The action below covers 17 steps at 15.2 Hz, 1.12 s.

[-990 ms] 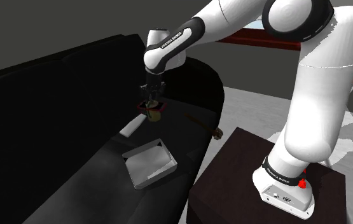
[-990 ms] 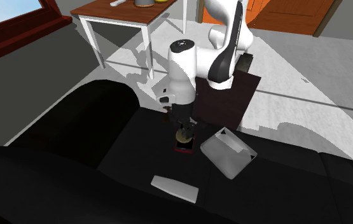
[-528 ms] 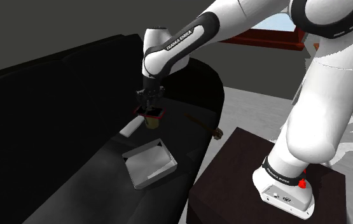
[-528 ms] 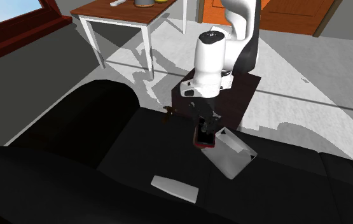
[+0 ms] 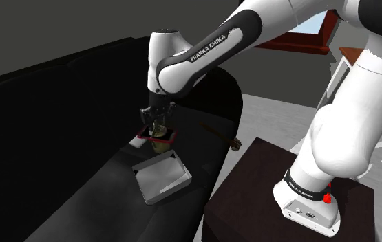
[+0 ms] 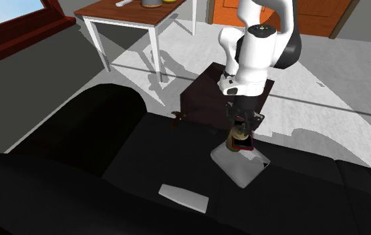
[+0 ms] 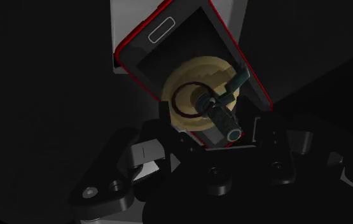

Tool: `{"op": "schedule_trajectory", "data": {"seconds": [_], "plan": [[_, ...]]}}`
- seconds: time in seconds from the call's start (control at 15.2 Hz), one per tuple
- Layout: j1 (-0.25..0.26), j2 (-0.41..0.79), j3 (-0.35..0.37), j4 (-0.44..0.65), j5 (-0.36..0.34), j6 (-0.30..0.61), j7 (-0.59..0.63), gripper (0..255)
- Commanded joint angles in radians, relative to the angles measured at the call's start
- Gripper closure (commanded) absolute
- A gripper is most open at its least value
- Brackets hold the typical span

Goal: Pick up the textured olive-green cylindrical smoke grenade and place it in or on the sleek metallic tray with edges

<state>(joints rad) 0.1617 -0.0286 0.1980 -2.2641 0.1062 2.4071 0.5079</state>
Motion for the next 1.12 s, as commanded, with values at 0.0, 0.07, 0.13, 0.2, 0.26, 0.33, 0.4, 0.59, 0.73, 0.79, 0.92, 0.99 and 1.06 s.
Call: {"op": "schedule_trajectory", "data": {"seconds": [0.0,0.07,0.13,0.2,0.26,0.33,0.4,0.59,0.73,0.79,0.92,0.99,1.06], "plan": [[0.023,-0.035,0.025,-0.021,-0.002,-0.009,0.052,255],[0.034,-0.049,0.037,-0.030,-0.002,-0.012,0.076,255],[0.040,-0.056,0.044,-0.035,-0.003,-0.014,0.089,255],[0.040,-0.049,0.045,-0.041,-0.004,0.000,0.089,255],[0.040,-0.041,0.046,-0.048,-0.005,0.014,0.090,255],[0.040,-0.033,0.046,-0.054,-0.007,0.028,0.090,255],[0.040,-0.025,0.047,-0.060,-0.008,0.042,0.091,255],[0.040,0.000,0.048,-0.076,-0.013,0.083,0.093,255],[0.040,0.018,0.049,-0.086,-0.017,0.111,0.095,255],[0.040,0.028,0.049,-0.091,-0.020,0.125,0.097,255],[0.041,0.047,0.049,-0.099,-0.025,0.152,0.099,255],[0.041,0.057,0.049,-0.103,-0.028,0.166,0.101,255],[0.041,0.067,0.049,-0.107,-0.031,0.180,0.102,255]]}}
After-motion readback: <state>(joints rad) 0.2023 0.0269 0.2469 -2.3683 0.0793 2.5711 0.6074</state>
